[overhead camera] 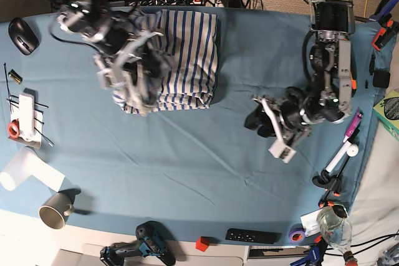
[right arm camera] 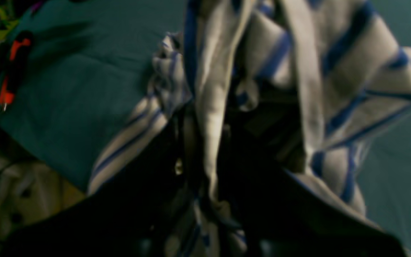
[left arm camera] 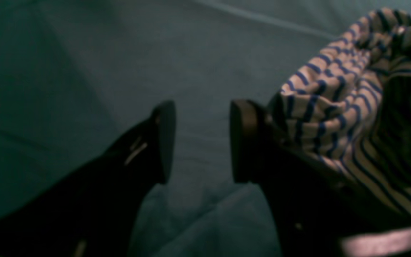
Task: Fold the T-shirt properly
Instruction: 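Lift the sleeve-end fabric with the right gripper and fold it over the stack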
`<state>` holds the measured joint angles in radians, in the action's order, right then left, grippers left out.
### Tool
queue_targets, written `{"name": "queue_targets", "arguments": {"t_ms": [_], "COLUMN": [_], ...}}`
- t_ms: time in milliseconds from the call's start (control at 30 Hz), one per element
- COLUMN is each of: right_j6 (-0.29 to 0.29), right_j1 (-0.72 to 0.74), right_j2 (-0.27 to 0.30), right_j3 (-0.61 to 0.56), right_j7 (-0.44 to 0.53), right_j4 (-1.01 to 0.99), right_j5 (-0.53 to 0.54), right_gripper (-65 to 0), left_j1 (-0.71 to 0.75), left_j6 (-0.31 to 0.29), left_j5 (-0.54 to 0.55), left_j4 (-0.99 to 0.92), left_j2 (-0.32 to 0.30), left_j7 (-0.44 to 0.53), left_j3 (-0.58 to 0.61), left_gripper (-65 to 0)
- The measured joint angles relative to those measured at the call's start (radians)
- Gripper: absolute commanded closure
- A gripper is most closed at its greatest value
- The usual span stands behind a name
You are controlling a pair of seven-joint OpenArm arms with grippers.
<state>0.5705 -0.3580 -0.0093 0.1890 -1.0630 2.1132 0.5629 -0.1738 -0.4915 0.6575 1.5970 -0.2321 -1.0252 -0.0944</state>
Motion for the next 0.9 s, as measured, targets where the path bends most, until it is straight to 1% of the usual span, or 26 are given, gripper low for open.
{"name": "queue_targets", "arguments": {"t_ms": [100, 133, 233, 333, 400, 433, 467, 567, 700, 733, 800, 833, 867, 900], "right_j6": [-0.060, -0.092, -0.150, -0.182, -0.190, -0.203, -0.208, -0.230, -0.230, -0.230, -0.216, -0.204, -0.201, -0.202], "right_j1": [0.023, 0.024, 0.023, 0.026, 0.034, 0.044, 0.058, 0.104, 0.117, 0.117, 0.117, 0.117, 0.117, 0.117], "right_j2": [-0.013, -0.013, -0.013, -0.013, -0.013, -0.013, -0.013, -0.013, -0.013, -0.013, -0.013, -0.013, -0.013, -0.013], "right_j3": [-0.105, -0.137, -0.220, -0.306, -0.357, -0.375, -0.388, -0.402, -0.404, -0.404, -0.404, -0.404, -0.406, -0.406], "right_j7": [0.044, 0.067, 0.097, 0.116, 0.126, 0.129, 0.131, 0.134, 0.135, 0.135, 0.136, 0.137, 0.137, 0.137], "right_j4": [0.000, 0.000, -0.006, -0.068, -0.123, -0.147, -0.166, -0.208, -0.222, -0.222, -0.222, -0.222, -0.222, -0.222], "right_j5": [-0.149, -0.191, -0.296, -0.330, -0.378, -0.403, -0.412, -0.431, -0.431, -0.431, -0.425, -0.423, -0.410, -0.395], "right_gripper": [0.0, 0.0, 0.0, 0.0, 0.0, 0.0, 0.0, 0.0, -0.1, -7.1, -25.4, -31.9, -34.3, -34.3], "left_j1": [0.001, 0.001, 0.002, 0.002, 0.002, 0.002, 0.002, 0.002, 0.002, 0.002, 0.002, 0.002, 0.002, 0.002], "left_j6": [0.000, 0.000, 0.000, 0.000, 0.000, 0.000, 0.000, 0.000, 0.000, 0.000, 0.000, 0.000, 0.000, 0.000], "left_j5": [0.022, 0.026, 0.035, 0.038, 0.040, 0.042, 0.042, 0.043, 0.043, 0.043, 0.043, 0.043, 0.043, 0.043], "left_j4": [0.001, 0.001, 0.001, 0.001, 0.001, 0.001, 0.001, 0.001, 0.001, 0.001, 0.001, 0.001, 0.001, 0.001], "left_j2": [-0.001, -0.001, -0.005, -0.018, -0.020, -0.020, -0.020, -0.020, -0.020, -0.020, -0.021, -0.021, -0.021, -0.021], "left_j7": [-0.007, -0.007, -0.007, -0.006, -0.007, -0.008, -0.007, -0.007, -0.007, -0.007, -0.007, -0.007, -0.007, -0.007], "left_j3": [-0.046, -0.056, -0.070, -0.070, -0.071, -0.071, -0.071, -0.071, -0.071, -0.071, -0.071, -0.071, -0.071, -0.071], "left_gripper": [-24.7, -24.7, -24.7, -24.7, -24.7, -24.7, -24.7, -24.7, -24.7, -24.7, -24.7, -24.7, -24.7, -24.7]}}
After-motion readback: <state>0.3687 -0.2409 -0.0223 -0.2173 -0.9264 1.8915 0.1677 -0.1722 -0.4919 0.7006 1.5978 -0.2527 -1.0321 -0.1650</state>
